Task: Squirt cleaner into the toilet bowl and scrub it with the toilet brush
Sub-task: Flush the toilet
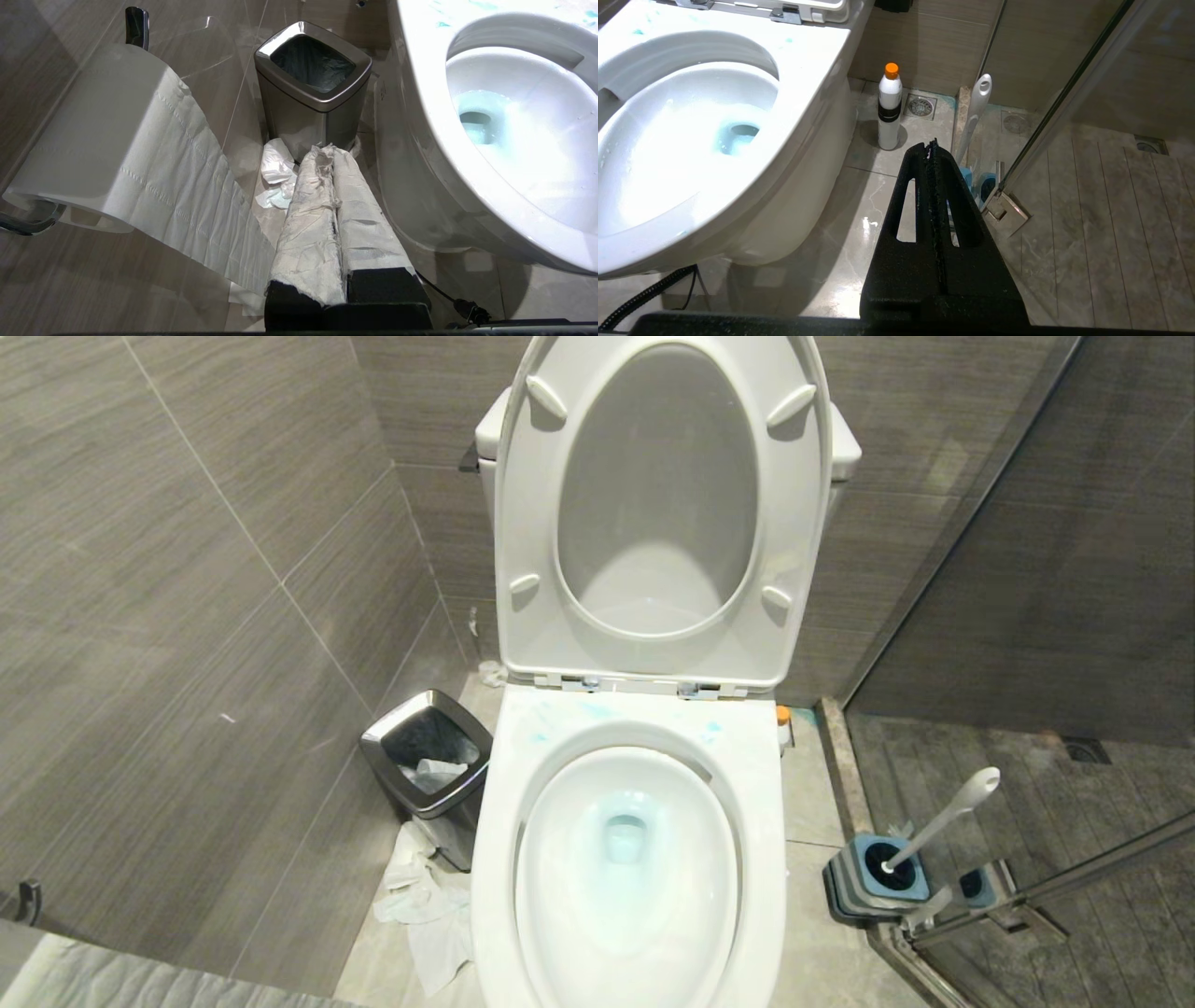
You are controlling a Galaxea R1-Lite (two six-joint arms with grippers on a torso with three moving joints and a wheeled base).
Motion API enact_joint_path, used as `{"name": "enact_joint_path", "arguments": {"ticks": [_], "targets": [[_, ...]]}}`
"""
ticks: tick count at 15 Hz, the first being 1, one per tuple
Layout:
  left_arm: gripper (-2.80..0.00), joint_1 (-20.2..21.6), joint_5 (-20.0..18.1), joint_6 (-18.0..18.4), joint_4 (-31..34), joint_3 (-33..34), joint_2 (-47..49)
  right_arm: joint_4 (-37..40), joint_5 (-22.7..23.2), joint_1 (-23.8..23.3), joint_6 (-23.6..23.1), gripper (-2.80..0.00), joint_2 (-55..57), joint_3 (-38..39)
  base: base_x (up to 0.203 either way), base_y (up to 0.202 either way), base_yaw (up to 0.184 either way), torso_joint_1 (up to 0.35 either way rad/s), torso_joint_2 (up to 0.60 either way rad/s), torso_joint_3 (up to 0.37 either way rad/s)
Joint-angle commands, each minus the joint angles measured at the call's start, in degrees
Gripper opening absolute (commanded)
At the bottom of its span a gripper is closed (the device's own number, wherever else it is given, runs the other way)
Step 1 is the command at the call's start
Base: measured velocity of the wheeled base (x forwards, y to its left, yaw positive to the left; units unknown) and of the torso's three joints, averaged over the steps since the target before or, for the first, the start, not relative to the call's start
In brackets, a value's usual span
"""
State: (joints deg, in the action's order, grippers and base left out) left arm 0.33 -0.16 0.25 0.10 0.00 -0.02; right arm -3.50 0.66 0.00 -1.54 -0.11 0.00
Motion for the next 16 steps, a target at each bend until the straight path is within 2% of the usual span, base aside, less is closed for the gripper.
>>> {"name": "enact_joint_path", "arguments": {"ticks": [1,16], "targets": [[-2.8,0.02,-0.02,0.01,-0.01,0.09,0.02,-0.06,0.04,0.0,-0.05,-2.8,0.11,1.41,0.0,0.0,0.0,0.0,0.0,0.0],[-2.8,0.02,-0.19,0.8,-0.01,0.09,0.02,-0.02,0.04,0.0,-0.05,-2.8,0.11,1.41,0.0,0.0,0.0,0.0,0.0,0.0]]}}
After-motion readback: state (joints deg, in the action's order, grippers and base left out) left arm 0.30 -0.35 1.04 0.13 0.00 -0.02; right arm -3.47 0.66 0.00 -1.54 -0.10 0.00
